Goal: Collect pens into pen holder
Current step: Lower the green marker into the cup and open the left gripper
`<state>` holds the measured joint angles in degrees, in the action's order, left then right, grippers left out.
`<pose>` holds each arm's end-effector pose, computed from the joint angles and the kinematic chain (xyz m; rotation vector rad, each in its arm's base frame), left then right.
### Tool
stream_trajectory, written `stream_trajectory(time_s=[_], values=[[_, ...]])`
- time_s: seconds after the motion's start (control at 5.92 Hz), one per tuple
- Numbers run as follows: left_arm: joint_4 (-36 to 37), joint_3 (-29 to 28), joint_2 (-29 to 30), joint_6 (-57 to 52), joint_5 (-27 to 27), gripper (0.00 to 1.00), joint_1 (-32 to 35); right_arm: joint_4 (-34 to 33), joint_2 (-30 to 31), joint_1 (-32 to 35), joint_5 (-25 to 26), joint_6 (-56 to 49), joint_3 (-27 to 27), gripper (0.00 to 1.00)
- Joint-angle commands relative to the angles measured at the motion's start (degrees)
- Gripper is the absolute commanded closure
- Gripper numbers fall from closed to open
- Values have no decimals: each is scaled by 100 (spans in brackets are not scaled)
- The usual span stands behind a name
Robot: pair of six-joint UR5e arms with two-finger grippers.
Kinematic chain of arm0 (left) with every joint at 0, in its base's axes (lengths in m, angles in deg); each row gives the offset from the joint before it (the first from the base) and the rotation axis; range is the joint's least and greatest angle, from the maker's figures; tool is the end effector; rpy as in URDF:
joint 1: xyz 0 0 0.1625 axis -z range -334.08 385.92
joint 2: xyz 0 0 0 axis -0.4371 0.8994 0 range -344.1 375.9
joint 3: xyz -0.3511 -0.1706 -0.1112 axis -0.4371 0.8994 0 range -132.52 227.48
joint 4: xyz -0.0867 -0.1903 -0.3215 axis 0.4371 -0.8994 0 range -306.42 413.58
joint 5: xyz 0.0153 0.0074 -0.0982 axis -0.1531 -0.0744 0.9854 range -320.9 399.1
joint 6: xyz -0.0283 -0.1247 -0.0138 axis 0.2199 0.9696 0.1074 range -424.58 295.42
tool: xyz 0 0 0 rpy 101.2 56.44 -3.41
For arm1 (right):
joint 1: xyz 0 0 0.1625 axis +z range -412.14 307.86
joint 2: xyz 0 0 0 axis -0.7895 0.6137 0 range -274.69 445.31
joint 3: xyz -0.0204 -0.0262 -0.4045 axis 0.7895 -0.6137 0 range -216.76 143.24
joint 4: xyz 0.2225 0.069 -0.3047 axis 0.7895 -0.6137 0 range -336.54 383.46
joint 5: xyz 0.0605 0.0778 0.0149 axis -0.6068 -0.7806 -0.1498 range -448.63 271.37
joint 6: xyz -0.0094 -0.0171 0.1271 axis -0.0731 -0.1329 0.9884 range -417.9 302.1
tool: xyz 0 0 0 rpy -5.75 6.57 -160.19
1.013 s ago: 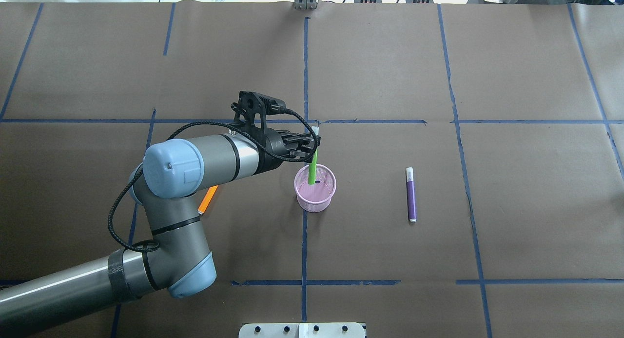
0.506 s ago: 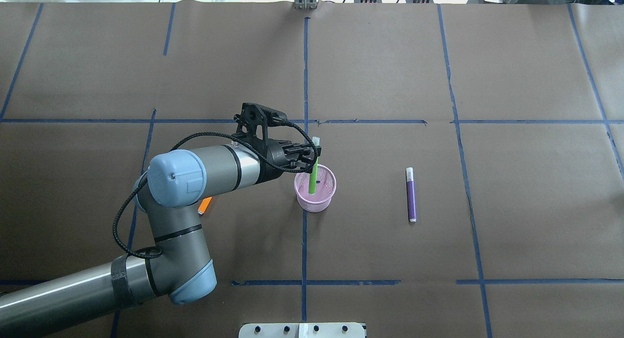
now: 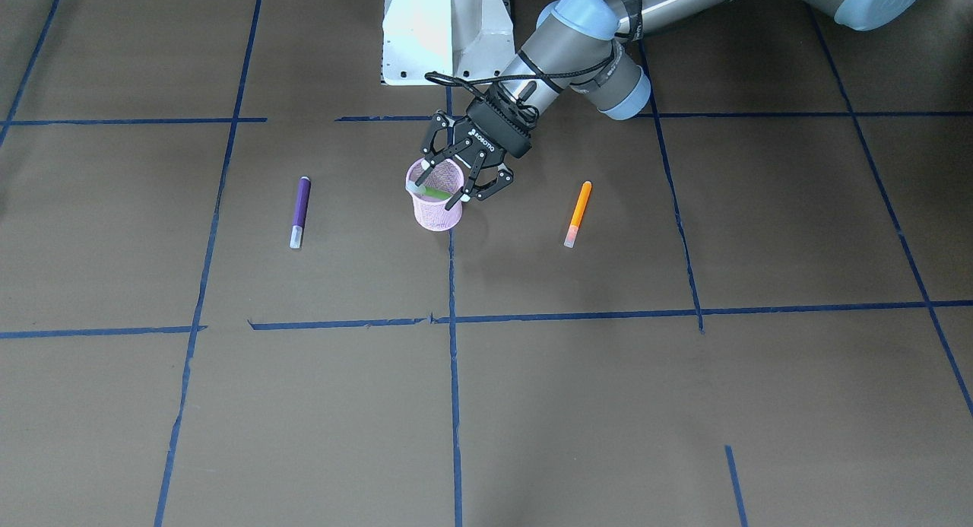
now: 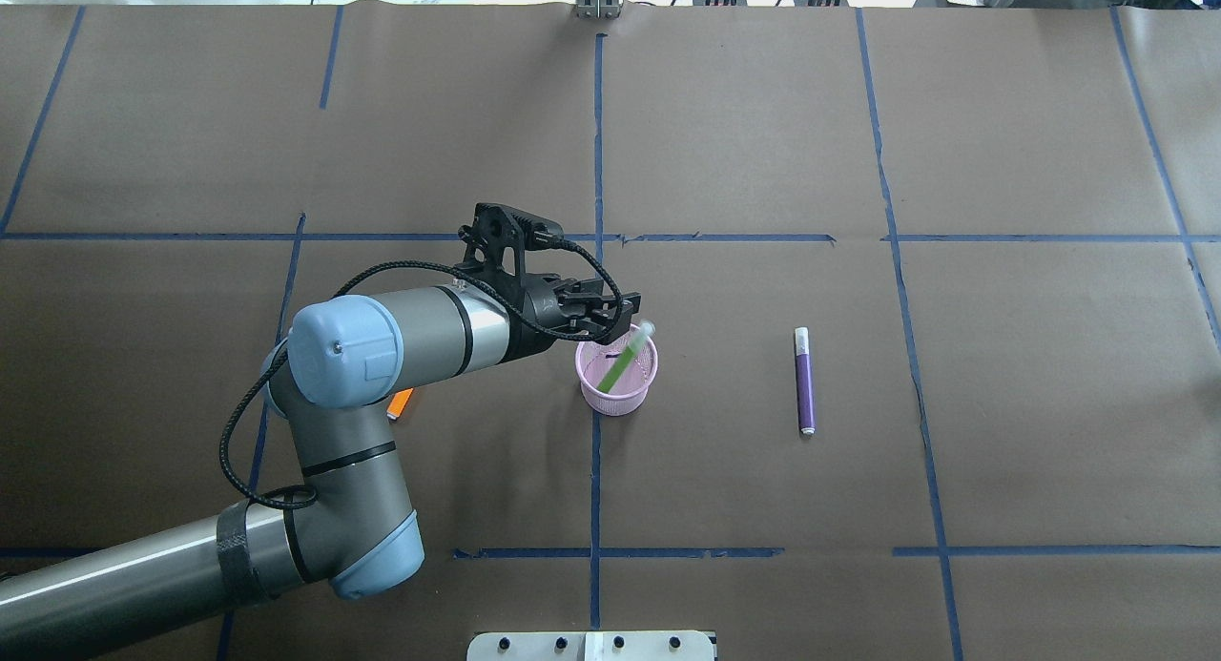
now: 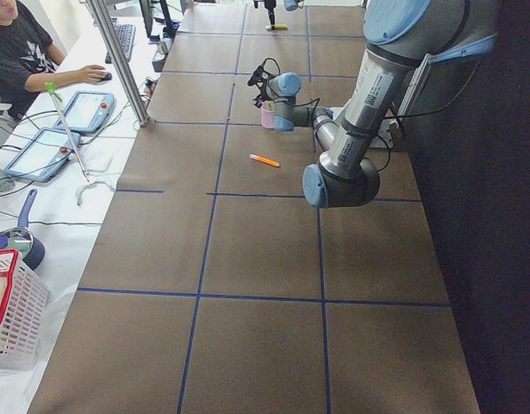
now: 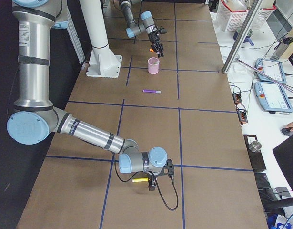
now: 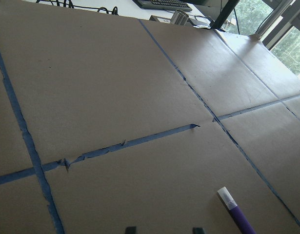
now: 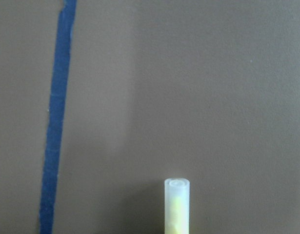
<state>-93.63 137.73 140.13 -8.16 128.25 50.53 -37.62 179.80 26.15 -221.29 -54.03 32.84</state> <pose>0.5350 -0.3938 0.1911 0.7889 1.3936 0.1096 -0.0361 -0.4016 0.8057 -0.0343 -0.7472 -0.1566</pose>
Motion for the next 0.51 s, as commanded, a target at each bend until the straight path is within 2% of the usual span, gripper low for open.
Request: stream_trajectory(time_s=[0.0, 0.17, 0.34], values=[[113, 228, -4, 18, 15, 0, 26, 0, 0, 2, -6, 0, 0, 0], [314, 239, -21, 18, 24, 0, 95, 0, 0, 2, -6, 0, 0, 0], [881, 517, -22, 18, 59, 0, 261, 0, -18, 2, 3, 9, 0, 4]])
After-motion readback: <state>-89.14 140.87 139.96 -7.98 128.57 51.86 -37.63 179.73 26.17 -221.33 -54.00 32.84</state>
